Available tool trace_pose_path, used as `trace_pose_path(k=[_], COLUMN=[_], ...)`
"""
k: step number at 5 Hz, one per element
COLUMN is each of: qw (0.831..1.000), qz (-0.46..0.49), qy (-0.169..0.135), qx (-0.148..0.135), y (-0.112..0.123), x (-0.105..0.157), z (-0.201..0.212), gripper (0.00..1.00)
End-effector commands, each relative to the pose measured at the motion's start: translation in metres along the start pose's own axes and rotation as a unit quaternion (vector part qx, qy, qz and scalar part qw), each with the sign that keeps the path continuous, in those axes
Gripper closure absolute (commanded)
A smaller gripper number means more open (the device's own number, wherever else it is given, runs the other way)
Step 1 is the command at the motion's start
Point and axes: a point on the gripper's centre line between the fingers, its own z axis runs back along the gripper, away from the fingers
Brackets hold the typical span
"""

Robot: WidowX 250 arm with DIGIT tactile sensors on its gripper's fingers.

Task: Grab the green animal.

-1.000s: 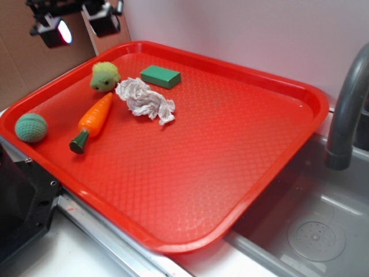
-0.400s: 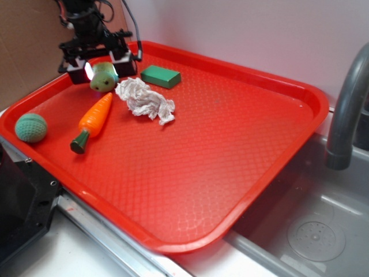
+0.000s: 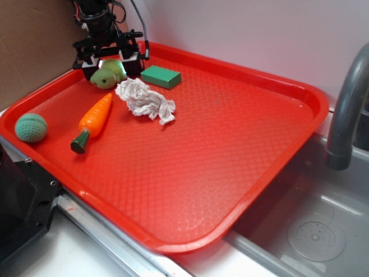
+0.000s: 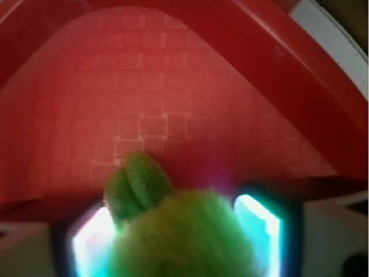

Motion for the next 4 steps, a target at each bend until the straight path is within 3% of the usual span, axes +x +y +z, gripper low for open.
trace_pose_path(k=[1,2,3,4], qw=[1.0,0.999,1.0,0.998], qz=[0.025,0.032,0.006,-0.038], qy=[-0.015,-0.026,0.001,0.037], qx=[0.009,0.016,-0.01,-0.037], y=[0.001,-0.015,-0.025,-0.033], x=[-0.008,-0.027,-0.047,-0.088], z=[0.026,0.077,0.119,0.164], gripper=[1.0,1.0,1.0,1.0])
